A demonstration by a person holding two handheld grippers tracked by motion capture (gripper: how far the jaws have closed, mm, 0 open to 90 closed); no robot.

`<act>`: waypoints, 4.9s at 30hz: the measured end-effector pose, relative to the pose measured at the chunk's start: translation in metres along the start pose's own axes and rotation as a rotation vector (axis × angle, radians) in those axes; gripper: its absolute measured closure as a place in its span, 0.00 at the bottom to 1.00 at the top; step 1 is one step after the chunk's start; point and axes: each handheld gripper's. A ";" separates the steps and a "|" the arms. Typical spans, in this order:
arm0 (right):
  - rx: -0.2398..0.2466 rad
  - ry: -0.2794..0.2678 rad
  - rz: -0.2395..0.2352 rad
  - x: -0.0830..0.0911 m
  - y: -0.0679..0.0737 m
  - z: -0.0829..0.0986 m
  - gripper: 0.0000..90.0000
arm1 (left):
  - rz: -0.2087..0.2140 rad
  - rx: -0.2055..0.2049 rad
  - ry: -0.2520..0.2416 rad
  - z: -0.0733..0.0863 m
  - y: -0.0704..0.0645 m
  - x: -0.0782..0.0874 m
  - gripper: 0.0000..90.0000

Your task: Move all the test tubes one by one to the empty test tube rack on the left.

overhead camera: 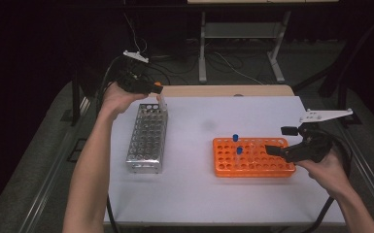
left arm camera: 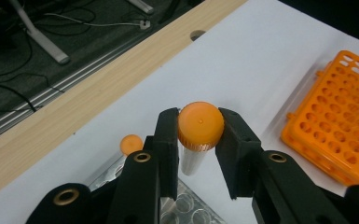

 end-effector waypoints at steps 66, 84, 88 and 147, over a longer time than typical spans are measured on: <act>-0.033 0.068 -0.002 -0.026 -0.018 0.043 0.04 | 0.005 0.170 -0.014 0.055 -0.010 -0.024 0.15; -0.006 0.148 0.044 -0.051 -0.043 0.041 0.35 | 0.002 0.144 -0.134 0.089 -0.059 0.027 0.00; 0.002 0.160 0.048 -0.055 -0.047 0.041 0.43 | 0.010 0.126 -0.150 0.098 -0.069 0.033 0.00; 0.190 0.121 -0.009 -0.034 0.012 -0.067 0.84 | 0.144 0.027 -0.128 0.132 -0.127 0.050 0.00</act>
Point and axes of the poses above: each handheld gripper's, and its own axes: x roughly backward along the jaws, z roughly out of its underside, y roughly to its left, and after that the axes turned 11 degrees about -z, right-handed
